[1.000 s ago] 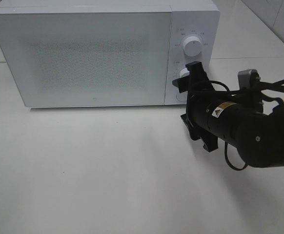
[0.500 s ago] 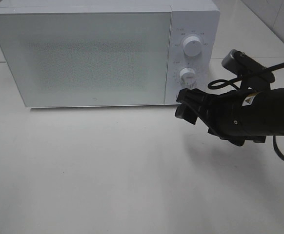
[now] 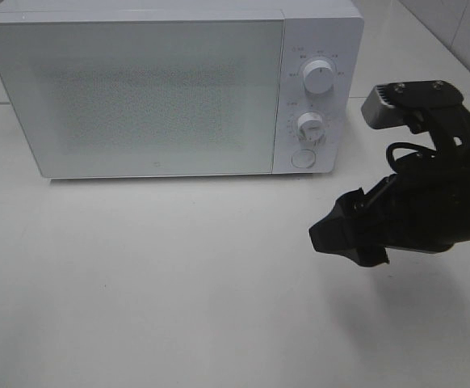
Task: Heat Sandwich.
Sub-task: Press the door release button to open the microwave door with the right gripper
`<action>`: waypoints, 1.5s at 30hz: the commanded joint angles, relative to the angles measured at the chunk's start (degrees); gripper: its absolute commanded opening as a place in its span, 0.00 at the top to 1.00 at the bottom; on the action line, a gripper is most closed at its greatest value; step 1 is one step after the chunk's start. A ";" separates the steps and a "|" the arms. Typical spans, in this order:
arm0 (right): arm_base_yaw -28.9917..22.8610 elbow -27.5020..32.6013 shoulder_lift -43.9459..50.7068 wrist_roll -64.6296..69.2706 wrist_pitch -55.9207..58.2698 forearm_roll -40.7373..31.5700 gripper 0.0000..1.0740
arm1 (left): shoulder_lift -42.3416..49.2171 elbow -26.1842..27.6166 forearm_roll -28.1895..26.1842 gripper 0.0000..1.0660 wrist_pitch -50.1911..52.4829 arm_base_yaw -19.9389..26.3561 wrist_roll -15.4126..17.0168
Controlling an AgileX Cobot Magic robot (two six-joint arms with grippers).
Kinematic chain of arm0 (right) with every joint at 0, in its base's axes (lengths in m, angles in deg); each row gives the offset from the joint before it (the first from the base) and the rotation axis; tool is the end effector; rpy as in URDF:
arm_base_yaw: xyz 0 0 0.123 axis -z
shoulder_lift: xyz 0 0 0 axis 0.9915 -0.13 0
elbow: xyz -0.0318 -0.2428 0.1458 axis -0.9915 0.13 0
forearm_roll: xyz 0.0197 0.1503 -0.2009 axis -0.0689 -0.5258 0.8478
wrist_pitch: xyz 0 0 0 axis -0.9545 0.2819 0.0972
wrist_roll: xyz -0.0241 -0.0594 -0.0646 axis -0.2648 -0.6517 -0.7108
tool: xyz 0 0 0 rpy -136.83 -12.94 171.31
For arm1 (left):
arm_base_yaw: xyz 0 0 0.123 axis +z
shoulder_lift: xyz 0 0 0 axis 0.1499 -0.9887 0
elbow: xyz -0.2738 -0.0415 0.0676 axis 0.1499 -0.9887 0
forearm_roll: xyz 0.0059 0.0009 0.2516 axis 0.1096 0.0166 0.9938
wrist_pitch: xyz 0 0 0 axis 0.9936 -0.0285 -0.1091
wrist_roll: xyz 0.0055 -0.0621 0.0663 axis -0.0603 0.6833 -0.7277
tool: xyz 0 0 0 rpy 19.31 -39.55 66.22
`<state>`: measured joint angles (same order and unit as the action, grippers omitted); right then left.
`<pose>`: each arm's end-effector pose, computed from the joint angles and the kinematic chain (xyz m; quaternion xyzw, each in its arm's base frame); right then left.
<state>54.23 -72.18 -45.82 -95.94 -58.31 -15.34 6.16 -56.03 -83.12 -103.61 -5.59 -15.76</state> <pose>0.1876 0.1148 0.2208 -0.1855 0.9120 0.1720 0.3228 -0.0043 -0.0048 0.2785 0.0013 0.8466 -0.0006 0.5322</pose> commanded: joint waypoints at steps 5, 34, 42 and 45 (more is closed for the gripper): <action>0.34 -0.23 9.28 -2.35 11.40 3.21 0.29 | 1.55 -0.23 0.17 0.05 0.52 0.06 0.34; 0.57 -9.00 49.50 11.80 47.73 20.40 0.29 | 1.55 -0.23 0.17 0.05 0.52 0.06 0.34; 10.77 -9.00 57.12 16.56 48.99 27.85 0.29 | 1.55 -0.23 0.17 0.05 0.52 0.06 0.34; 15.47 -9.00 60.39 16.56 48.70 28.53 0.29 | 1.55 -0.23 0.17 0.05 0.52 0.06 0.34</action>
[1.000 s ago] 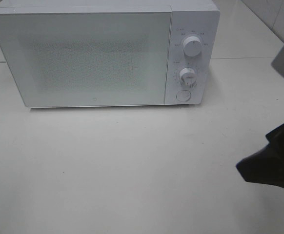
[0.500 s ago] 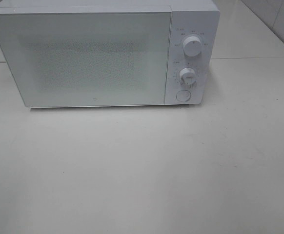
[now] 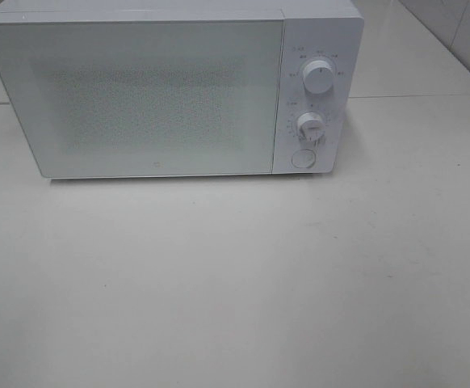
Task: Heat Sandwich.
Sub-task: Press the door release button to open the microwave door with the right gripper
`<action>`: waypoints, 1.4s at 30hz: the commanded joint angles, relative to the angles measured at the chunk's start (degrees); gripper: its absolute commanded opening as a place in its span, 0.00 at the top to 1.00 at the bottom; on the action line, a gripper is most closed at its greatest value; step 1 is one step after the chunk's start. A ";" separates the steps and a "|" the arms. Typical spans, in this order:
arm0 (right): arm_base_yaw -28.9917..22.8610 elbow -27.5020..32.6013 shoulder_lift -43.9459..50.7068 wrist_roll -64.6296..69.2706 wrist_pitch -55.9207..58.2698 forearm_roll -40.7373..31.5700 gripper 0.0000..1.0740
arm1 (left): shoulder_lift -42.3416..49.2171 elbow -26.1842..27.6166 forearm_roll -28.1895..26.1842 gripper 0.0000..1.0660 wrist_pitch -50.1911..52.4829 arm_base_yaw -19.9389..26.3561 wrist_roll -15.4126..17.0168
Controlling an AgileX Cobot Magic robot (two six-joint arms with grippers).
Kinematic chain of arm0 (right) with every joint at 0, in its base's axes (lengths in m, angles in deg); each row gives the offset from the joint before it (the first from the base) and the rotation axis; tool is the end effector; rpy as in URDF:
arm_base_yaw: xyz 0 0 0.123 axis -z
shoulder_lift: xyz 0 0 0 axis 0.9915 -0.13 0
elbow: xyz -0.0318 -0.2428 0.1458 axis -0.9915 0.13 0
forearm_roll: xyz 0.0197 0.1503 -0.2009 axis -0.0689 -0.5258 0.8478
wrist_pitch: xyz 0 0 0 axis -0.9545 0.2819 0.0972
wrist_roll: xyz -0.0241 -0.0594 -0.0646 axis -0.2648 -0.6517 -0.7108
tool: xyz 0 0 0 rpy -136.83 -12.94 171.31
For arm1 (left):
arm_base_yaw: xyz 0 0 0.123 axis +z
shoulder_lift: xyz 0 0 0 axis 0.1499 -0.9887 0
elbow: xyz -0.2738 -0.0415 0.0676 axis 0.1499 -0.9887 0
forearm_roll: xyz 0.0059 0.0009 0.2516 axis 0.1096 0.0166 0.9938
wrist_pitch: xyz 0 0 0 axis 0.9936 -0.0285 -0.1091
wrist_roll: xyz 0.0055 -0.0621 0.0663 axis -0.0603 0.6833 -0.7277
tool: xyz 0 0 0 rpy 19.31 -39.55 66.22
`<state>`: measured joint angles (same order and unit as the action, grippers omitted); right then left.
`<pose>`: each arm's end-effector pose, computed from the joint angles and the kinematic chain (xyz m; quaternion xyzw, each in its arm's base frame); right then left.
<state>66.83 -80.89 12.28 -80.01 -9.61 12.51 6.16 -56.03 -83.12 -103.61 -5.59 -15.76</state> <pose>0.0005 -0.0029 0.3286 -0.1220 0.8625 0.0476 0.4887 -0.0043 -0.0048 0.2785 0.0013 0.8466 -0.0006 0.5322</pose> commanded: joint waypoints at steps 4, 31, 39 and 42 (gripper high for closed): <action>5.56 1.20 4.93 1.09 -0.11 0.40 0.29 | 1.55 -0.23 0.17 0.05 0.52 0.06 0.34; 9.11 11.92 12.49 1.09 -7.16 0.52 0.29 | 1.20 -0.23 0.06 0.05 0.52 0.06 0.34; 9.11 10.37 12.43 1.09 -10.66 -0.34 0.29 | 1.20 -0.23 0.06 0.05 0.52 0.06 0.34; 9.11 10.43 12.03 1.09 -14.38 -0.92 0.29 | 1.20 -0.23 0.06 0.05 0.52 0.06 0.34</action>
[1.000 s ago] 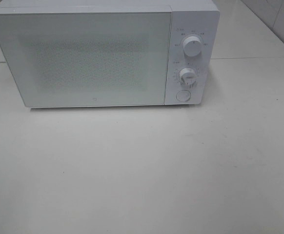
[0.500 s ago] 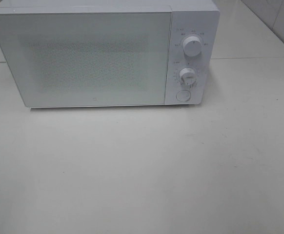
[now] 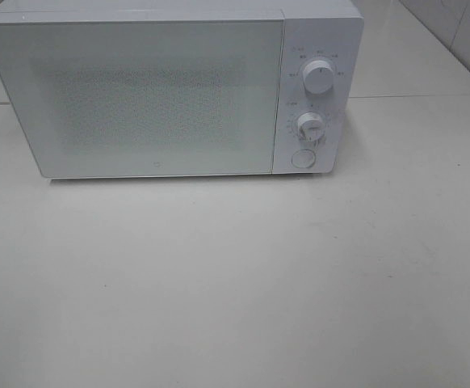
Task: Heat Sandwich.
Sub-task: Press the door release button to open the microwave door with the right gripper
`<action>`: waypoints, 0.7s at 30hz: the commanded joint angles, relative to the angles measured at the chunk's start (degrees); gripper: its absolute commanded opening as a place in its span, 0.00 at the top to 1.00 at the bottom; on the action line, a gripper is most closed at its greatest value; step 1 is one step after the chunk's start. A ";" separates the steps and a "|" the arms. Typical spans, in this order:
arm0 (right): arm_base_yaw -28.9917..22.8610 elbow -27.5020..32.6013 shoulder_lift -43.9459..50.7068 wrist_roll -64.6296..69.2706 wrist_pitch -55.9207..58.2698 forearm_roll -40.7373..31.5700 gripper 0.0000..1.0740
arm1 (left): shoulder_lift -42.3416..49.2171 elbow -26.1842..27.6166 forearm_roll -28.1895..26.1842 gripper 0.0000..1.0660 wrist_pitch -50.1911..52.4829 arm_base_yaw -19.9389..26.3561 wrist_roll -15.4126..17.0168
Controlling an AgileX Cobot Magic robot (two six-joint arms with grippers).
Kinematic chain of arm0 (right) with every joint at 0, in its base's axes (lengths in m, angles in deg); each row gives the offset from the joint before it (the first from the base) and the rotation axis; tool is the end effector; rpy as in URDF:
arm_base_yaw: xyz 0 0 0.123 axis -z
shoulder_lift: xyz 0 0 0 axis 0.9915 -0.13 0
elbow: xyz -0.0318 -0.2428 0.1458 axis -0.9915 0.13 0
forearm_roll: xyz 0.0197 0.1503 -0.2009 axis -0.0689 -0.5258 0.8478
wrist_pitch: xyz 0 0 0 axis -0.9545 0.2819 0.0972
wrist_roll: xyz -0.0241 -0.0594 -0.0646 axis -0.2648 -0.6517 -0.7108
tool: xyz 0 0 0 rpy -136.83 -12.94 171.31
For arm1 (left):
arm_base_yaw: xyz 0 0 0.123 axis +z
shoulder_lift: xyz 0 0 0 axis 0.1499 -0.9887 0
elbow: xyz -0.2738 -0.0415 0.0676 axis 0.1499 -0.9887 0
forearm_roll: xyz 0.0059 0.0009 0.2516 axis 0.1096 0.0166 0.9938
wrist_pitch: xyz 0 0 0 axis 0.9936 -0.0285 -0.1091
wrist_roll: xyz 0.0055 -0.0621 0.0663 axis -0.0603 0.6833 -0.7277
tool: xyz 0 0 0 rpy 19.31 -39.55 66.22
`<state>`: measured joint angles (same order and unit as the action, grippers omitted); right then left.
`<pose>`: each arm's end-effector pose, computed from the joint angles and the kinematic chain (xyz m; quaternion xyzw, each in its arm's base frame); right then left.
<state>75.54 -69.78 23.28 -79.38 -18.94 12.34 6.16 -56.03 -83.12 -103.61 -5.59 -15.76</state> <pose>-0.0054 -0.0031 0.2881 -0.0502 0.8274 0.0186 0.5591 -0.0043 -0.0048 0.2785 0.0013 0.8466 -0.0006 0.5322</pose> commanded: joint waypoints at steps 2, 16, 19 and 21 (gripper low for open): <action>0.40 -0.06 -1.26 0.46 -11.46 -1.09 0.29 | 1.20 -0.23 0.06 0.05 0.52 0.06 0.34; 0.40 2.52 -19.25 0.46 -31.80 -1.26 0.29 | 1.20 -0.23 0.06 0.05 0.52 0.06 0.34; 0.40 2.52 -22.12 0.46 -34.66 -1.26 0.29 | 1.20 -0.23 0.06 0.05 0.52 0.06 0.34; 0.40 2.52 -25.90 0.46 -39.19 -1.26 0.29 | 1.20 -0.23 0.06 0.05 0.52 0.06 0.34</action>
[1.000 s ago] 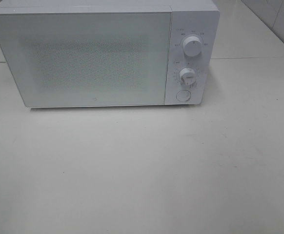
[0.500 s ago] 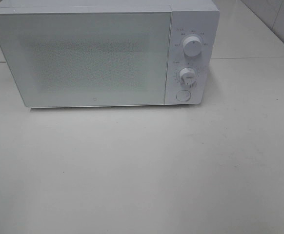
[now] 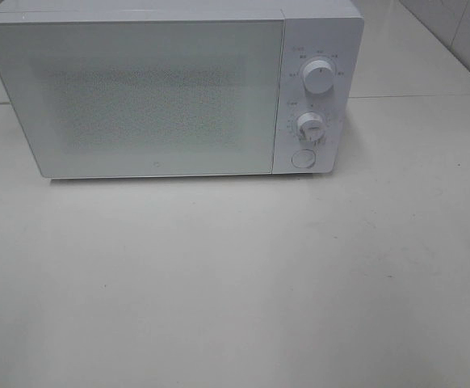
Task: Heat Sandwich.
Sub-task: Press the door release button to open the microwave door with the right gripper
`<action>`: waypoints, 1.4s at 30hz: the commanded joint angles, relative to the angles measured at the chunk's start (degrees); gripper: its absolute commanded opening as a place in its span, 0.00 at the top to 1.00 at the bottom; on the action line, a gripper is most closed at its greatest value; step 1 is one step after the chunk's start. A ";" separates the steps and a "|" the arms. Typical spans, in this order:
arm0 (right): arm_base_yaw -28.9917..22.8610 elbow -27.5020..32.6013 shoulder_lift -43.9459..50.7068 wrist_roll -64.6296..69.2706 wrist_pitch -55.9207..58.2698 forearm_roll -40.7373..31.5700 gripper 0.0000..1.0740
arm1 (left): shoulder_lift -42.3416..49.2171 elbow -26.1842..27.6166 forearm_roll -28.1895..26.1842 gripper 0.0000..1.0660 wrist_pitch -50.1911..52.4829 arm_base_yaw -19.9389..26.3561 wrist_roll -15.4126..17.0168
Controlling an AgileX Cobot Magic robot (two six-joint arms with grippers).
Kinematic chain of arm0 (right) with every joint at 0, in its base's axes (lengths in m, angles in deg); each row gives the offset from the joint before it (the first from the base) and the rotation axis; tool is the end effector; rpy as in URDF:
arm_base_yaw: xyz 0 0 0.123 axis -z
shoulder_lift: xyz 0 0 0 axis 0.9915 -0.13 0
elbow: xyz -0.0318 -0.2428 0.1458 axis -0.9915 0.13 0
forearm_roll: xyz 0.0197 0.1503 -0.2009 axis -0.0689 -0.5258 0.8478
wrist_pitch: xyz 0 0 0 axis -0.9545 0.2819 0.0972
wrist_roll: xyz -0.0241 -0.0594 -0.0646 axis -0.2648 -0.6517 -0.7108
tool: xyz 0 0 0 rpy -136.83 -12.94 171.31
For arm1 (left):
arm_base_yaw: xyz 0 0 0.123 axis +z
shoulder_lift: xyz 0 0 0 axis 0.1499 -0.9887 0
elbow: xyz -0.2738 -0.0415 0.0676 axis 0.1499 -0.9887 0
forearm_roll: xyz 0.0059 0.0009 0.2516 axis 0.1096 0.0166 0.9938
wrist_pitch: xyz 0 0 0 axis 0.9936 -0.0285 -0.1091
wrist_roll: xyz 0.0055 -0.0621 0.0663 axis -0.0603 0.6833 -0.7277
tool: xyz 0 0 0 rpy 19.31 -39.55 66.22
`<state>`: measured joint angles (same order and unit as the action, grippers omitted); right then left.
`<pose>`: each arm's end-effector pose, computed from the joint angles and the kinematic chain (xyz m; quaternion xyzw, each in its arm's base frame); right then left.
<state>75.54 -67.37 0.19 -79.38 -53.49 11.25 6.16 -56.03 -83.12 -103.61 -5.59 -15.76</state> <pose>0.0863 0.0101 0.3109 -0.0506 0.7806 0.0327 0.6221 -0.0043 -0.0048 0.2785 0.0013 0.8466 -0.0006 0.5322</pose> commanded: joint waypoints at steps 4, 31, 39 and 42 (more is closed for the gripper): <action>0.40 0.11 -8.37 0.46 -11.06 -0.17 0.29 | 1.20 -0.23 0.06 0.05 0.52 0.06 0.34; 0.23 9.45 -32.95 0.00 -57.07 -8.08 0.29 | 1.20 -0.23 0.06 0.05 0.52 0.06 0.34; -3.32 13.69 -36.61 -0.74 -63.77 -13.92 0.29 | 1.20 -0.23 0.06 0.05 0.52 0.06 0.34; -8.94 14.67 -38.27 -5.27 -66.81 -17.76 0.29 | 1.20 -0.23 0.06 0.05 0.52 0.06 0.34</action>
<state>67.00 -52.82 -38.20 -83.34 -118.58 -5.77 6.16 -56.03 -83.12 -103.61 -5.59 -15.76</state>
